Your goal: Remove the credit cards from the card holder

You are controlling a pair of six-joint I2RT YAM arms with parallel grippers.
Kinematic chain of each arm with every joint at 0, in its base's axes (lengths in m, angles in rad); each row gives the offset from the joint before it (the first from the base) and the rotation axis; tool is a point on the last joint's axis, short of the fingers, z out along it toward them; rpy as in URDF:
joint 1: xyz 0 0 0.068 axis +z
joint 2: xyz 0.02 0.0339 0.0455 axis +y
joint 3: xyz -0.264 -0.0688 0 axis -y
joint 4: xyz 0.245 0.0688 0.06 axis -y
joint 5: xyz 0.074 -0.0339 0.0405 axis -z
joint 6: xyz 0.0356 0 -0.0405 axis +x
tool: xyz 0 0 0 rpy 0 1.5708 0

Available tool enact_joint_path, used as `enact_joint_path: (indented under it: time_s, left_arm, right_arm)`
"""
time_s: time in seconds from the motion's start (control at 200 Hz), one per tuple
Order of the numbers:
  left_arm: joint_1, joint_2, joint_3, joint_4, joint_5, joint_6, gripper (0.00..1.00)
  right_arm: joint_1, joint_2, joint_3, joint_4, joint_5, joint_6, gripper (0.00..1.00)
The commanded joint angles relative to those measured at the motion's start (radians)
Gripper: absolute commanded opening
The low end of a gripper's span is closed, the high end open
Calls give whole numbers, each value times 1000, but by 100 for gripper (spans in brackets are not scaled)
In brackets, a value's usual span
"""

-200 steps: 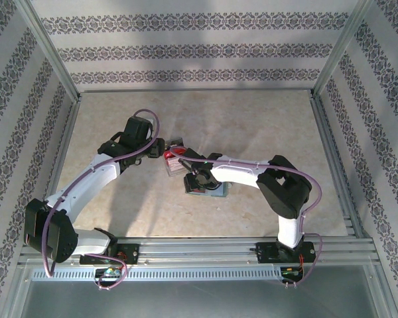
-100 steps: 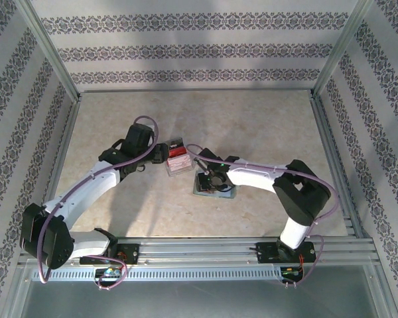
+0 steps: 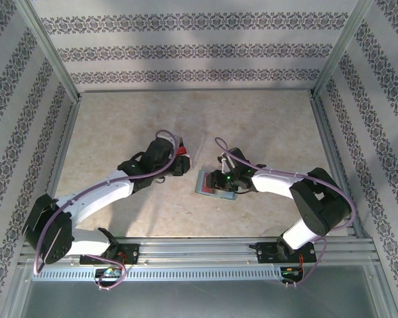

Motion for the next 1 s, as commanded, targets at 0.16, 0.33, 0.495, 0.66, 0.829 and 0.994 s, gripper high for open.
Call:
enact_joint_path:
  time_s: [0.16, 0.33, 0.495, 0.66, 0.829, 0.994]
  left_arm:
    - [-101, 170, -17, 95, -82, -38, 25]
    - [-119, 216, -7, 94, -89, -80, 14]
    - [-129, 268, 16, 104, -33, -117, 9]
    - [-147, 340, 81, 87, 34, -112, 17]
    - [-151, 402, 139, 92, 116, -109, 40]
    - [-151, 447, 169, 56, 130, -120, 51]
  right_arm:
    - [-51, -64, -82, 95, -109, 14, 46]
    - [-16, -150, -40, -44, -18, 7, 48]
    - [-9, -270, -1, -285, 204, 11, 36]
    - [-33, -317, -28, -400, 317, 0, 25]
    - [-75, -312, -97, -374, 316, 1, 24]
    - [-103, -273, -140, -319, 294, -2, 23]
